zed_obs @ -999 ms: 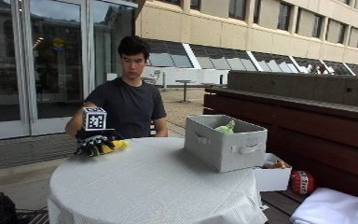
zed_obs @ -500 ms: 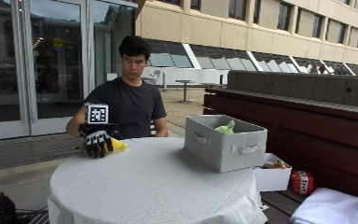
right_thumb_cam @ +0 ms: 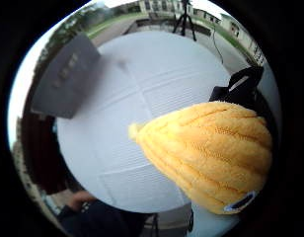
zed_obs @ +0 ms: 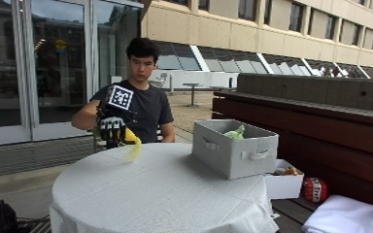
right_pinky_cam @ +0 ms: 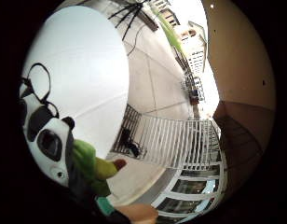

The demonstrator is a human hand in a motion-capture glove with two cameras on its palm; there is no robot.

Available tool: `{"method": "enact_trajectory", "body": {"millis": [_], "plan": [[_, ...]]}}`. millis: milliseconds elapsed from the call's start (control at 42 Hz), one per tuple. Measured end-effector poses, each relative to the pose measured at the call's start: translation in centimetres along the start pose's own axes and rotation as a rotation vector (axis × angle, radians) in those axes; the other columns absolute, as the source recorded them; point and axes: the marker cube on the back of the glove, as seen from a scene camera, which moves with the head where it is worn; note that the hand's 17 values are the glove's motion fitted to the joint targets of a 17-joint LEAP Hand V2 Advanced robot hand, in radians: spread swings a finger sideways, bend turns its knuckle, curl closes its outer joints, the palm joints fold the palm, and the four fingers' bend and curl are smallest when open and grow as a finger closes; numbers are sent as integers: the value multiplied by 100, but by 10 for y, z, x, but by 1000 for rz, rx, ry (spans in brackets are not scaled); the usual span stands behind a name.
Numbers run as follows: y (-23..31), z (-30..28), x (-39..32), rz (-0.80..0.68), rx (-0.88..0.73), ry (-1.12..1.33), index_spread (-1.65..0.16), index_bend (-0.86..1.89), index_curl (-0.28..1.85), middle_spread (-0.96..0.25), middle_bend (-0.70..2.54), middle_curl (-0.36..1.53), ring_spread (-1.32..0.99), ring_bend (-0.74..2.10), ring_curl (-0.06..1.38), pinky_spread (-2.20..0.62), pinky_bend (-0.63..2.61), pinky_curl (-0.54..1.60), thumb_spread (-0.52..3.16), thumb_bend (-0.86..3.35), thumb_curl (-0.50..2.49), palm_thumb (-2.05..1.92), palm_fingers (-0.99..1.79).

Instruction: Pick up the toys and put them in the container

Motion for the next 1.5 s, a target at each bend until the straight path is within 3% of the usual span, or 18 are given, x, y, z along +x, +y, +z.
{"method": "enact_trajectory", "body": {"millis": [71,167,262,404,523,666,785,999,1118,1237,1356,1499], "plan": [[4,0,1,30,-24,-43,-29,47,46,-38,79,57,-43,107,43,-47,78,32,72,14,60,66,120],[17,5,5,219,-94,-104,-30,44,47,-39,80,57,-43,107,43,-47,78,33,69,12,63,65,120],[22,9,30,99,-7,-125,-32,41,47,-39,80,57,-43,108,43,-47,78,33,67,9,66,65,119],[37,-13,55,166,-179,-162,-34,38,49,-39,81,57,-43,109,43,-47,77,34,65,7,69,65,119],[19,-11,73,129,35,-111,-35,35,50,-39,81,56,-43,109,43,-47,77,34,65,6,72,66,119],[23,-13,86,159,-49,-92,-37,33,52,-40,82,56,-43,109,43,-47,77,34,64,4,75,66,119],[21,-14,101,106,8,-97,-38,31,53,-40,82,56,-43,109,43,-47,77,35,65,2,78,66,119],[8,-15,108,138,81,-213,-40,28,56,-40,82,56,-43,109,43,-47,76,35,65,-1,81,65,119],[12,-29,106,132,16,-277,-41,27,58,-40,82,56,-43,109,43,-48,76,35,65,-1,83,65,119],[21,-72,98,151,-250,-304,-41,24,60,-40,82,56,-43,110,43,-48,76,35,65,-1,84,65,118],[-24,-96,87,139,46,-251,-42,21,61,-40,81,56,-43,110,43,-47,76,36,66,-1,86,65,118],[-53,-139,65,145,54,-224,-42,19,63,-40,81,56,-42,110,43,-47,76,36,67,-1,87,66,118]]}}
